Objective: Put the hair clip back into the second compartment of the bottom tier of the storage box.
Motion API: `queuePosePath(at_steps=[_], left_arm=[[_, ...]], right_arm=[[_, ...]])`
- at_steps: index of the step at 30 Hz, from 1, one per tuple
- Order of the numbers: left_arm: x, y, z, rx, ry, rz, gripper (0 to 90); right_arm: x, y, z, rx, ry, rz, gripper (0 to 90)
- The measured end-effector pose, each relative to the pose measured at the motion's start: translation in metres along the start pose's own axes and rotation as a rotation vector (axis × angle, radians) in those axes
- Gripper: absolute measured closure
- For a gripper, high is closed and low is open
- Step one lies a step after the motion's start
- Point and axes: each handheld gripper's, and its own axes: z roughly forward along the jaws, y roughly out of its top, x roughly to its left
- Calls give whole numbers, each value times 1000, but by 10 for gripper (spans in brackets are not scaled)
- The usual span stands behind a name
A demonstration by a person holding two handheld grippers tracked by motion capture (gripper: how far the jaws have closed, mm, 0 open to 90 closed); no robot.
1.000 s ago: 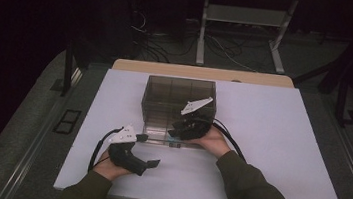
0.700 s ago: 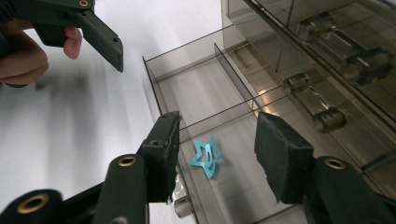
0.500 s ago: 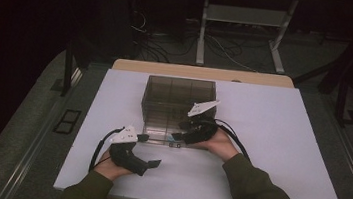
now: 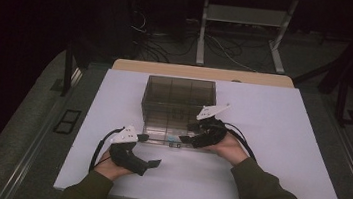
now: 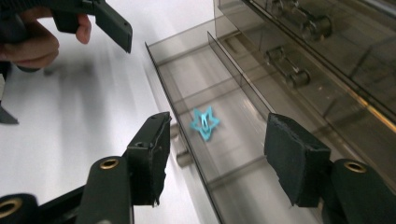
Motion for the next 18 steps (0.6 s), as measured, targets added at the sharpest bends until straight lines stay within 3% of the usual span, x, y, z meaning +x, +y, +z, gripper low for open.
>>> queuePosePath(at_steps=[18], left_arm=[[0, -1, -1, -1, 3, 1, 0]], right_arm=[[7, -21, -27, -27, -33, 9, 358]])
